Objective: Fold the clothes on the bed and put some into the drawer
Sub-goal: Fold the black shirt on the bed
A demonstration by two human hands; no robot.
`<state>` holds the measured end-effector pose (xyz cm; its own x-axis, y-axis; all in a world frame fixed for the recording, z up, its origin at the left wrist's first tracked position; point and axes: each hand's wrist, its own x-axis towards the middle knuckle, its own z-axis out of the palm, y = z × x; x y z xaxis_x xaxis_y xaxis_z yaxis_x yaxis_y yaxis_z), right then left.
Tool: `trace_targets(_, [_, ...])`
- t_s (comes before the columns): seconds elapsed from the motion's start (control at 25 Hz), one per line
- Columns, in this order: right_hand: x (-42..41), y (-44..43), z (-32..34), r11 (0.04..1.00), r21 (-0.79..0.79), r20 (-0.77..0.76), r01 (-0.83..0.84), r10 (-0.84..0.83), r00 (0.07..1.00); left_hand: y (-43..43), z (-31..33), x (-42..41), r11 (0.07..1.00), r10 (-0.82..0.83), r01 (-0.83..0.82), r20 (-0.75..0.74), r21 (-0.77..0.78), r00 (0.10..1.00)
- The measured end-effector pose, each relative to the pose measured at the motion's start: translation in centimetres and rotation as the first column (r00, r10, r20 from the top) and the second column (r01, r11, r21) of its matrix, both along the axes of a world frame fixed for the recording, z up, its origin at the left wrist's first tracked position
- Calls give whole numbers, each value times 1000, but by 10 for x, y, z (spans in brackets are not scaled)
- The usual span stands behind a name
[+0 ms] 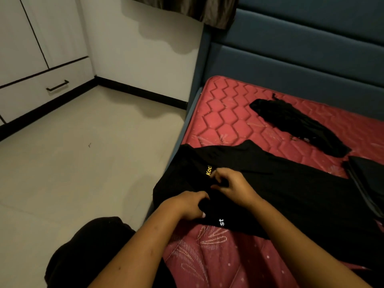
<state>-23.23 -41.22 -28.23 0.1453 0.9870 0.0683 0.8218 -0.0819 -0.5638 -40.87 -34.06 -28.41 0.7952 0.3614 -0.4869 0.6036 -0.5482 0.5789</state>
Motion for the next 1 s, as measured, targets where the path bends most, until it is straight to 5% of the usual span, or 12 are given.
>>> trace_targets(0.08, [-3,-32,-14,993,96,258,-74,47,965,16,-1,-4,997,70,-73,-70,-38,995])
trace_targets(0.16, [-6,-60,-36,988,30,486,-150,117,866,32,1,-12,982,156,-168,-133,-81,979])
trace_targets(0.28, [-7,-79,-60,967,-114,603,-226,248,758,41,3,-24,883,366,-393,-148,-255,919])
trace_targets(0.36, [-4,-78,-57,961,-158,574,-225,275,772,45,1,-30,883,450,-454,-61,-119,891])
trace_targets(0.48, [-5,-75,-52,927,-229,462,-297,372,805,38,-4,-23,853,274,-363,272,374,923])
trace_targets(0.56, [-9,-77,-52,905,-237,419,-353,423,803,20,-3,-7,858,141,-345,473,380,870])
trace_targets(0.68, [-10,-79,-44,883,-186,268,-432,469,842,2,-11,8,846,-21,-112,242,521,970])
trace_targets(0.76, [5,-72,-38,969,-17,226,-247,245,943,3,-16,8,823,2,-47,79,566,997])
trace_targets(0.84, [39,-57,-34,980,137,190,143,-168,967,7,-16,11,789,96,-144,112,597,989])
trace_targets(0.92, [81,-39,-27,896,15,213,445,-437,874,14,-16,22,716,139,-237,198,656,970])
trace_targets(1.0, [118,-21,-23,782,-212,289,586,-523,802,26,-21,45,696,109,-262,263,669,959])
